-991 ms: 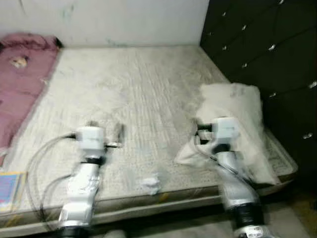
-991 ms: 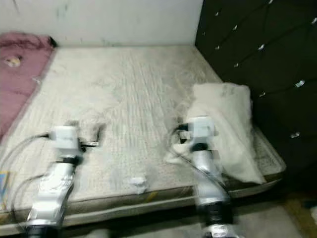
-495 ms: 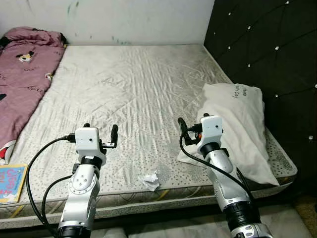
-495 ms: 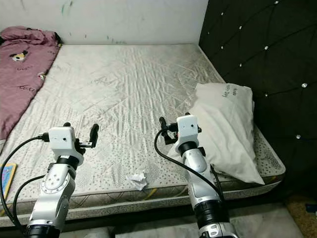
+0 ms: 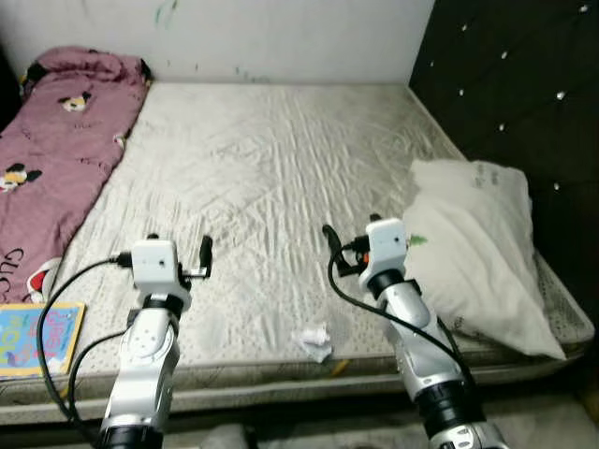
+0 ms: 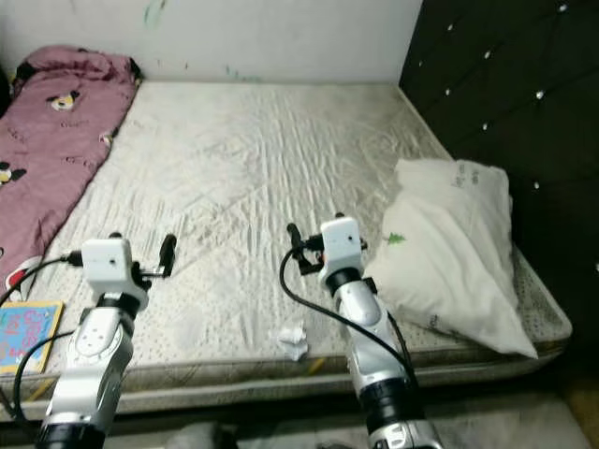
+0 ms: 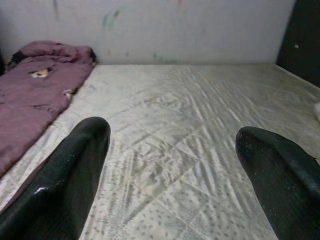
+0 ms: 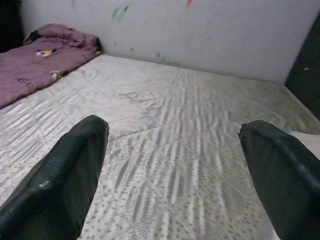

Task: Clean up the room

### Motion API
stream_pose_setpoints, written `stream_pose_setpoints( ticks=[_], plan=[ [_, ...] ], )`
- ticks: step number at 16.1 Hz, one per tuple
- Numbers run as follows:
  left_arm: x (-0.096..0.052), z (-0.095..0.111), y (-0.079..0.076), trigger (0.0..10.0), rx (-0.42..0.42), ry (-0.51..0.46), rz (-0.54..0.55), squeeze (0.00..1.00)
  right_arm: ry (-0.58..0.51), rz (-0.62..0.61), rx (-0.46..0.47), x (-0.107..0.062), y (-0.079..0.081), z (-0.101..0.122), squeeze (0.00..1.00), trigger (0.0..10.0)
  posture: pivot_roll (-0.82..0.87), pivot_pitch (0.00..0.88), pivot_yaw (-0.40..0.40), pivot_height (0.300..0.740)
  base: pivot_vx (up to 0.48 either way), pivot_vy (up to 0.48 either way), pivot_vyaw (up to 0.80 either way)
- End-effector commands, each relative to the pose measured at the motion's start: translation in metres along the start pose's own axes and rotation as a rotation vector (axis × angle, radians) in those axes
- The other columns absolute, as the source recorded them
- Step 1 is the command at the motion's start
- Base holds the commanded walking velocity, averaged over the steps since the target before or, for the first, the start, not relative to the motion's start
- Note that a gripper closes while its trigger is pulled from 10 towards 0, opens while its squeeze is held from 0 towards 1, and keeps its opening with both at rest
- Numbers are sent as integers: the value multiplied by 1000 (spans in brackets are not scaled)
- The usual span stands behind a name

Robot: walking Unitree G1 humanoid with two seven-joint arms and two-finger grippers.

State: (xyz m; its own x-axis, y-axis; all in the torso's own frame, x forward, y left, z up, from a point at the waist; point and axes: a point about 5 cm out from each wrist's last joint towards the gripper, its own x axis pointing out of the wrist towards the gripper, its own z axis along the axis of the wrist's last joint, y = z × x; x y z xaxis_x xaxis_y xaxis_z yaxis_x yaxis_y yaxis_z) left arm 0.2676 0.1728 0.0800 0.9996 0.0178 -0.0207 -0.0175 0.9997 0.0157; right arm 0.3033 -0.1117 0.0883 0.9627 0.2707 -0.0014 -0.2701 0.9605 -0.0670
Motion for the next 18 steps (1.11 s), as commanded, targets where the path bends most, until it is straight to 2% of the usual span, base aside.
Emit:
stream_pose_setpoints(
  ticks=[1,4,7,8,9,12,15,18],
  plan=[
    [0,-2,-5,10000,15,9,-9,0,7,-20,-1,-3,-8,-2,0,10000,103,0,-39,740,0,0,0],
    [1,-3,-6,10000,2,23,-15,0,9,-50,17,-3,-13,-1,0,10000,99,0,-39,740,0,0,0],
    [3,-3,-4,10000,30,22,15,0,1,-52,23,-2,-13,0,0,10000,104,0,-40,740,0,0,0],
    [2,-1,-6,10000,-38,0,-52,0,2,-51,29,-1,-12,1,0,10000,103,0,-40,740,0,0,0],
    [1,0,-7,10000,-72,-11,-86,0,2,-50,28,0,-11,1,0,10000,103,0,-40,740,0,0,0],
    [2,0,-7,10000,-42,-10,-60,0,-1,-52,31,0,-11,2,0,10000,101,0,-40,740,0,0,0],
    [3,0,-8,10000,-42,-10,-73,0,3,-52,-44,2,-11,3,0,10000,106,0,-41,740,0,0,267],
    [3,0,-7,10000,-34,-14,-64,0,7,-105,24,3,-14,2,0,10000,110,0,-43,740,0,0,267]
  ],
)
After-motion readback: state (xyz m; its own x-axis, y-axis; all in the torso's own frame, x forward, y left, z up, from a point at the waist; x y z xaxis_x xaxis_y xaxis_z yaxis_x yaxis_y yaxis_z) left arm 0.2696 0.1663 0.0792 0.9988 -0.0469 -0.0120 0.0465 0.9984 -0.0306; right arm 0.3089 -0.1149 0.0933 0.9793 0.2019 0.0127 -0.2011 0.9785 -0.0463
